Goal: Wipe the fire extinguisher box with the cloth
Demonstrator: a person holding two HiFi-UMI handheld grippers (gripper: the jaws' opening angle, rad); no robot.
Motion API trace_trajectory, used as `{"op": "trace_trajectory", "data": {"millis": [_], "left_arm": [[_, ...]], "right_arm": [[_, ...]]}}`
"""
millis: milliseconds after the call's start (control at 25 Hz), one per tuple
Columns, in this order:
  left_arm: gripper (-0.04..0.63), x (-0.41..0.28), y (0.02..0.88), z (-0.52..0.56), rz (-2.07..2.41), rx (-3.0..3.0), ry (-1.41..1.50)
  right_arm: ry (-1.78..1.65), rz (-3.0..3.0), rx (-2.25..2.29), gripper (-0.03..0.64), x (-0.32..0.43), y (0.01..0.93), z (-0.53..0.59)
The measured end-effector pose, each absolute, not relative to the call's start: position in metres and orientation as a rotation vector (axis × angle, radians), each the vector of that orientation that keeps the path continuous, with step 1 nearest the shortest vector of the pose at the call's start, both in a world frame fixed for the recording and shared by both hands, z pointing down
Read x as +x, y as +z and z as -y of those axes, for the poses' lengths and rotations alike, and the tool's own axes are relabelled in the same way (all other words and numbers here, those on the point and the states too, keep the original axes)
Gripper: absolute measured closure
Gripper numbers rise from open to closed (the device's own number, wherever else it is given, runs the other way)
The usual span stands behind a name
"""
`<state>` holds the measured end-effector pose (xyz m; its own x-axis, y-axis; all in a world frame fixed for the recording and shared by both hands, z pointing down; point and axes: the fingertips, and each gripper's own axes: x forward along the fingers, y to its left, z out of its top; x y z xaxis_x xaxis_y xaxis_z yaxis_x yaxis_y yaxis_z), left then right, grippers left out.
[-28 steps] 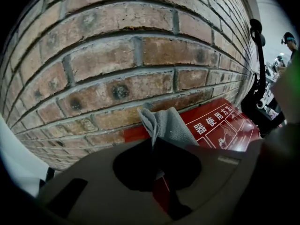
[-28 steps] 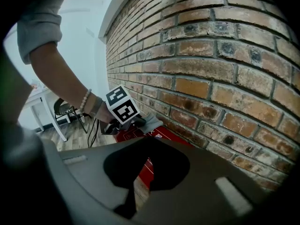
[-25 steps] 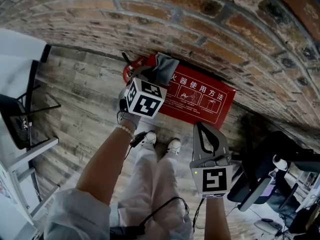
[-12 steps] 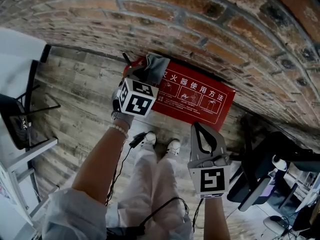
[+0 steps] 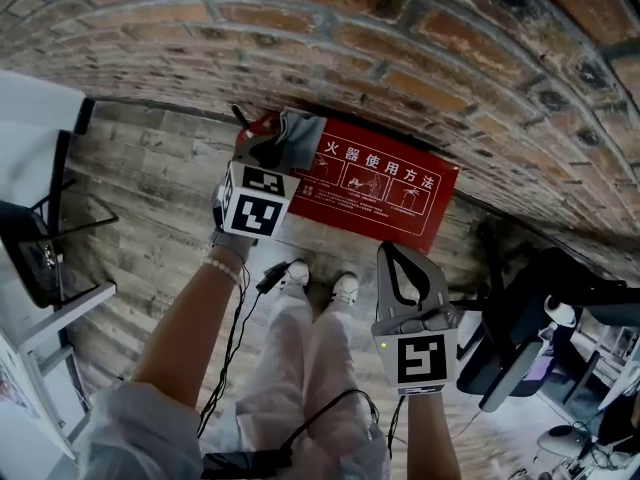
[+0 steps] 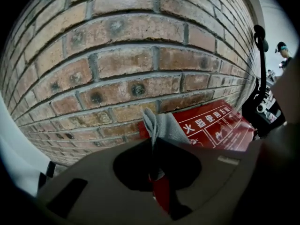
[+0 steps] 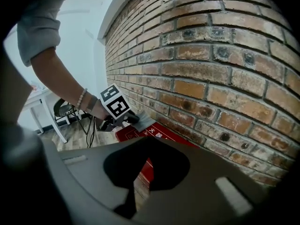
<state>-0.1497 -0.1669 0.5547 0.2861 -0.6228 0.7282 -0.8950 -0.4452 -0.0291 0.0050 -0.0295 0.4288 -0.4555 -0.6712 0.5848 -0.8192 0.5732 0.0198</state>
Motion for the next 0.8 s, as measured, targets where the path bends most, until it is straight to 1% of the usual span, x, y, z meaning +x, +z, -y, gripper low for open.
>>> {"op": "trace_trajectory", "data": {"millis": [280, 480, 800], "left_arm": [[0.583, -0.107, 0.517, 0.131, 1.282, 2.318, 0.949], [0.583, -0.065, 0.492, 0.101, 1.204, 2.362, 0.849], [0.583, 0.021, 0.484, 0.058, 1.045, 2.390, 0.737]], "right_arm": [[0.377, 2.252, 1.211, 0.607, 0.031, 0.423, 0.010], [0.400, 2.234, 1.226, 0.607, 0.053, 0.425, -0.008], [0.462, 2.188, 1.279, 0.607, 0.095, 0.434, -0.036]]}}
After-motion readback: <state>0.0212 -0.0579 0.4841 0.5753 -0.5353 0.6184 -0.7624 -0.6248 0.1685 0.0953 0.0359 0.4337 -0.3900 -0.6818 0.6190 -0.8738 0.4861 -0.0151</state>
